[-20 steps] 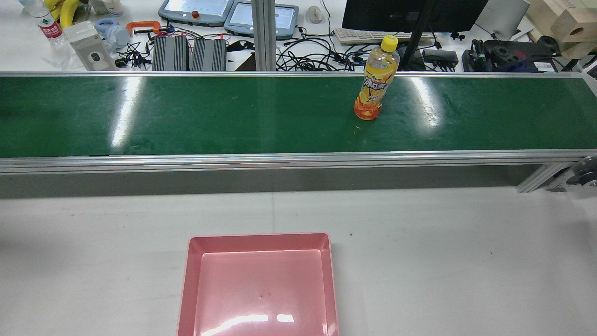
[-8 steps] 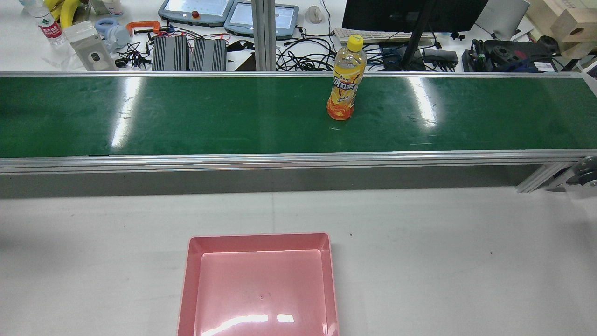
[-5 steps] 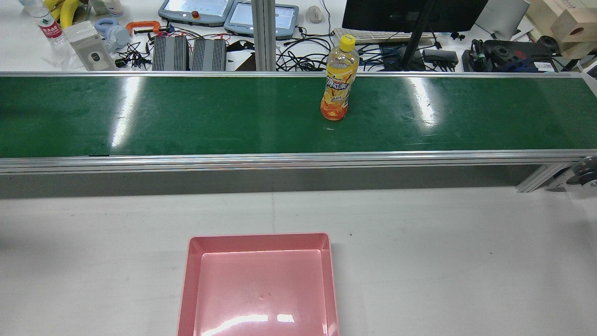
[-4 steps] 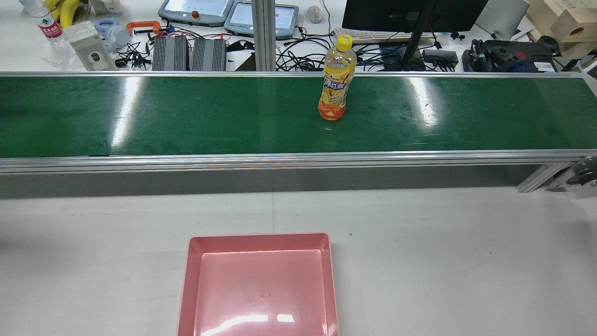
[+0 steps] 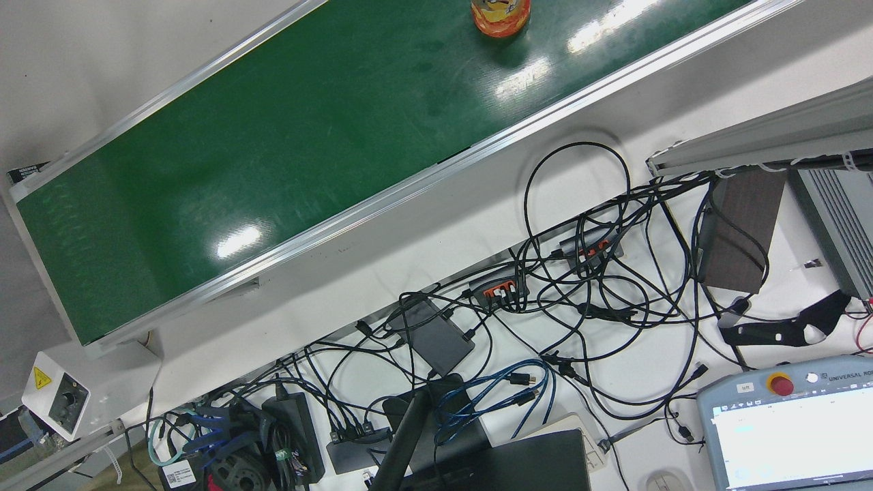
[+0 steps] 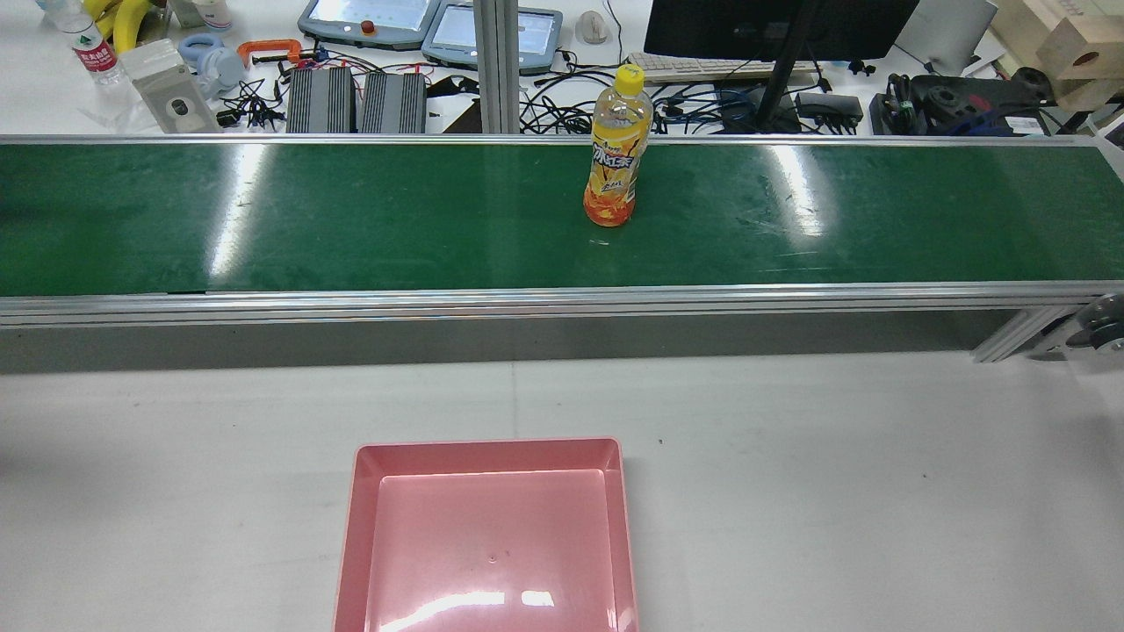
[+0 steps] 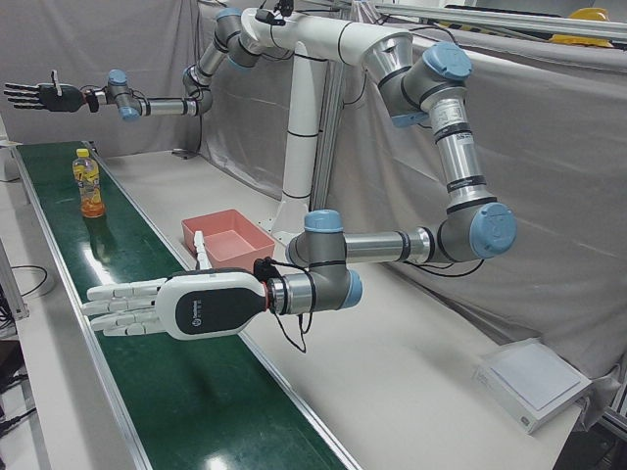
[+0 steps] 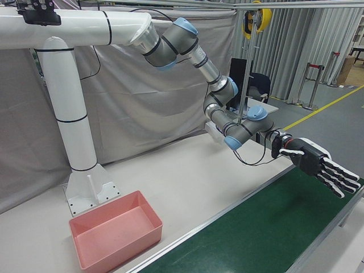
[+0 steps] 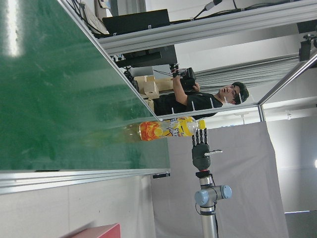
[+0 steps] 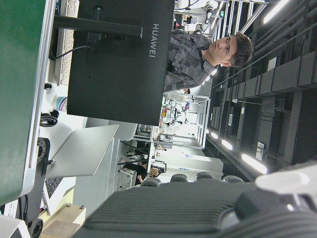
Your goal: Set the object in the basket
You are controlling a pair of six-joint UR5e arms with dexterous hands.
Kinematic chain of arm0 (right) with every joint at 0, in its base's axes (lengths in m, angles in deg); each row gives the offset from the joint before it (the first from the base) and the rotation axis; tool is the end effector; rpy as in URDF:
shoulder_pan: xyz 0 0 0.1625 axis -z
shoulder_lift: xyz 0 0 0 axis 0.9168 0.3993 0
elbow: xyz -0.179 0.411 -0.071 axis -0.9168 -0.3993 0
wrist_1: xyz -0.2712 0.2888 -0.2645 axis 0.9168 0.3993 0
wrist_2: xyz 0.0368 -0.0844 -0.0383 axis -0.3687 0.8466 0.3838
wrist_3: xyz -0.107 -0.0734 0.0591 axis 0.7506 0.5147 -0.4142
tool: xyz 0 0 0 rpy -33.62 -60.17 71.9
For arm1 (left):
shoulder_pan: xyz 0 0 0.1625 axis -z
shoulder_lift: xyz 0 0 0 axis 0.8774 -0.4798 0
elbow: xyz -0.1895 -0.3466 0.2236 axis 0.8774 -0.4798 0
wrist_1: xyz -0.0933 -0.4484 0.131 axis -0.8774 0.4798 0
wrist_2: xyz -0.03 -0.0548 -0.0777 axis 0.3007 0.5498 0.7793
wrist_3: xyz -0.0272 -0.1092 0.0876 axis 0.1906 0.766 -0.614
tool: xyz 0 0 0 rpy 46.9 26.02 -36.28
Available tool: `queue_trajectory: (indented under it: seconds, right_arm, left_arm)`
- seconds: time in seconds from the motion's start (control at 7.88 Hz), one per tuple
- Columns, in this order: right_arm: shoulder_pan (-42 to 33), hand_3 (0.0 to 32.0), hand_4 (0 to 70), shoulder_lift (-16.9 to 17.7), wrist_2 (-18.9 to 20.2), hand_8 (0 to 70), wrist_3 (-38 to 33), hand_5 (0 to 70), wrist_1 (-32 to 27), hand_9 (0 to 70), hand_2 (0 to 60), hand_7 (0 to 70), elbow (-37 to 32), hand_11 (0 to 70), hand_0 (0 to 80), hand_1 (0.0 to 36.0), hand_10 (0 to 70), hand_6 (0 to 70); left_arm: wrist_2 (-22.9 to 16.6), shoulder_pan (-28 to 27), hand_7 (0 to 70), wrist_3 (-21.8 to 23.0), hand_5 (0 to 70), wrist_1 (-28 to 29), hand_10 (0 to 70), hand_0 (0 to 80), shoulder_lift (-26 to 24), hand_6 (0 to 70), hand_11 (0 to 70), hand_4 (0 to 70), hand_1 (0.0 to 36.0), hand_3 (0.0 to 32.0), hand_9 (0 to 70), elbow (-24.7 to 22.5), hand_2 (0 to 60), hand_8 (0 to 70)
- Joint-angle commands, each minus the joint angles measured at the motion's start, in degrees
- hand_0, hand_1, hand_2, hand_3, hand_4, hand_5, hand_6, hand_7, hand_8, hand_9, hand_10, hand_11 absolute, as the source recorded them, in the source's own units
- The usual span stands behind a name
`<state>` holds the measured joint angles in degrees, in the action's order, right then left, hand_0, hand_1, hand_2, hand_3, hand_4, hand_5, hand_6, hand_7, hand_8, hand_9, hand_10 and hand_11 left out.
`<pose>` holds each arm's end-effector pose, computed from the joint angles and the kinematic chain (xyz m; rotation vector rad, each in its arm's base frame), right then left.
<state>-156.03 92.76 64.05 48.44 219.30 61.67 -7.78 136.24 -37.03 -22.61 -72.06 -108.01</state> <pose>0.1266 -0.6436 0.6868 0.0865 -2.1028 2.2119 0.0428 -0.7068 0.5315 0.0034 2.3415 -1.7231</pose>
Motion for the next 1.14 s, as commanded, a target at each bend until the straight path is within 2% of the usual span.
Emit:
queue_trajectory:
  seconds: [0.0, 0.38, 1.01]
  right_arm:
    - [0.0, 0.0, 0.0, 0.0, 0.0, 0.0, 0.0, 0.0, 0.0, 0.0, 0.0, 0.0, 0.1, 0.0, 0.0, 0.0, 0.0, 0.0]
    - [0.0, 0.0, 0.0, 0.0, 0.0, 0.0, 0.0, 0.0, 0.0, 0.0, 0.0, 0.0, 0.0, 0.0, 0.0, 0.0, 0.0, 0.0]
    - [0.0, 0.0, 0.0, 0.0, 0.0, 0.0, 0.0, 0.0, 0.0, 0.0, 0.0, 0.0, 0.1, 0.0, 0.0, 0.0, 0.0, 0.0]
  left_arm:
    - [0.1, 0.0, 0.0, -0.2, 1.4, 0.6, 5.2, 45.8, 2.1, 0.0, 8.9, 0.0, 8.3, 0.0, 0.0, 0.2, 0.0, 0.0]
    - [0.2, -0.2, 0.0, 0.6, 2.3, 2.1, 5.4, 45.4, 2.0, 0.0, 9.1, 0.0, 7.2, 0.0, 0.0, 0.1, 0.0, 0.0]
    - [0.0, -0.2, 0.0, 0.6, 3.1, 2.3, 5.6, 45.7, 1.7, 0.0, 9.4, 0.0, 8.0, 0.0, 0.0, 0.0, 0.0, 0.0]
